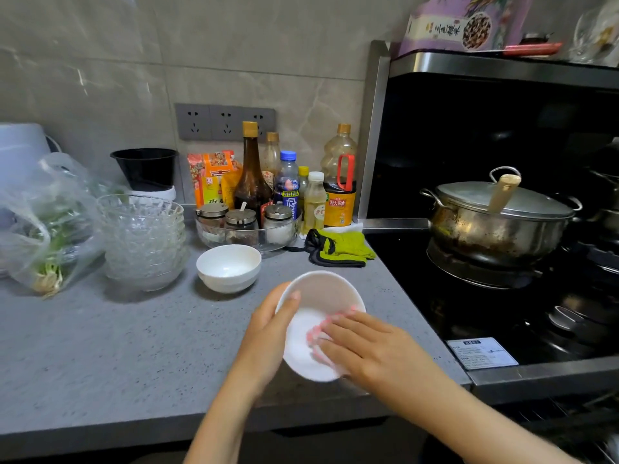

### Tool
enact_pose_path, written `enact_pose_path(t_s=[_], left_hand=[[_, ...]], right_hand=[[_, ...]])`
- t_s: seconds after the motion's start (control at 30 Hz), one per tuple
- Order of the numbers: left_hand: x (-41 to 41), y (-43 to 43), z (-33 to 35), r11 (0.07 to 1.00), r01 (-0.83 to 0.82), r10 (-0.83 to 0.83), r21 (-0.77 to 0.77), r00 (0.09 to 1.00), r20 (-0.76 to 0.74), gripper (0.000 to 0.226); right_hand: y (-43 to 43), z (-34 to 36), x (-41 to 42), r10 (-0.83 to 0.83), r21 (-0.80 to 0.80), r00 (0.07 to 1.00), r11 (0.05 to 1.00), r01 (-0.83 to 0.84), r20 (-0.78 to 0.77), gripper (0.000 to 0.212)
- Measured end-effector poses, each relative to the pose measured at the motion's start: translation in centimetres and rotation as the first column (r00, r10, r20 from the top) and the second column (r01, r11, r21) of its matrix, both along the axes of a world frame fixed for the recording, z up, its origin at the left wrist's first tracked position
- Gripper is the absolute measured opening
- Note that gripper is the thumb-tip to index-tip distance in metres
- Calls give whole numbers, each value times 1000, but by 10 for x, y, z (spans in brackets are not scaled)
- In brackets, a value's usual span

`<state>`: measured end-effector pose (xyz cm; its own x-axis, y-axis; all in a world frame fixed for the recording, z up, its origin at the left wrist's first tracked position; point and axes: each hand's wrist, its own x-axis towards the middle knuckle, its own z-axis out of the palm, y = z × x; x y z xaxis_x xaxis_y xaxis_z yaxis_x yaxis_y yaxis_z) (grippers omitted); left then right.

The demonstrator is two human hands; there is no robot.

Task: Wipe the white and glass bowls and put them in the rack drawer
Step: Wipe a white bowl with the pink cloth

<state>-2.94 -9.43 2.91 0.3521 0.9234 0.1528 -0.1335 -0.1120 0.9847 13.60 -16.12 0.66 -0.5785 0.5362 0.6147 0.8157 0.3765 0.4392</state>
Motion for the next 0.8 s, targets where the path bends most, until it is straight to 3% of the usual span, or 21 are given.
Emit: enact_pose_path(t_s=[0.1, 0.2, 0.37, 0.43, 0.57, 0.67, 0.8], left_hand=[[-3, 2, -5, 980, 184, -194, -71, 967, -164, 21], [1, 0, -11, 955, 259, -287, -145, 932, -222, 25], [3, -2, -12, 953, 239, -272, -184, 945, -181, 25], [3, -5, -12, 971, 176, -199, -164, 971, -132, 21], [10, -11, -10, 989, 47, -56, -143, 997, -58, 19], [12, -18, -10, 981, 52, -56, -187, 998, -18, 22], [13, -19, -10, 981, 52, -47, -186, 998, 29, 24]], right_hand=[[-8, -1, 25, -35, -14, 976, 999, 39, 213, 32], [-17, -6, 29, -101, 1, 957, 994, 105, 271, 47], [-22, -7, 25, -107, -49, 973, 992, 119, 202, 40], [-22, -7, 22, -83, -103, 991, 990, 95, 108, 37], [-36, 0, -9, -154, -434, 980, 897, 84, -127, 54], [-39, 7, -25, -207, -567, 947, 823, 31, -247, 66], [-24, 8, -28, -310, -463, 948, 853, 243, -73, 71]])
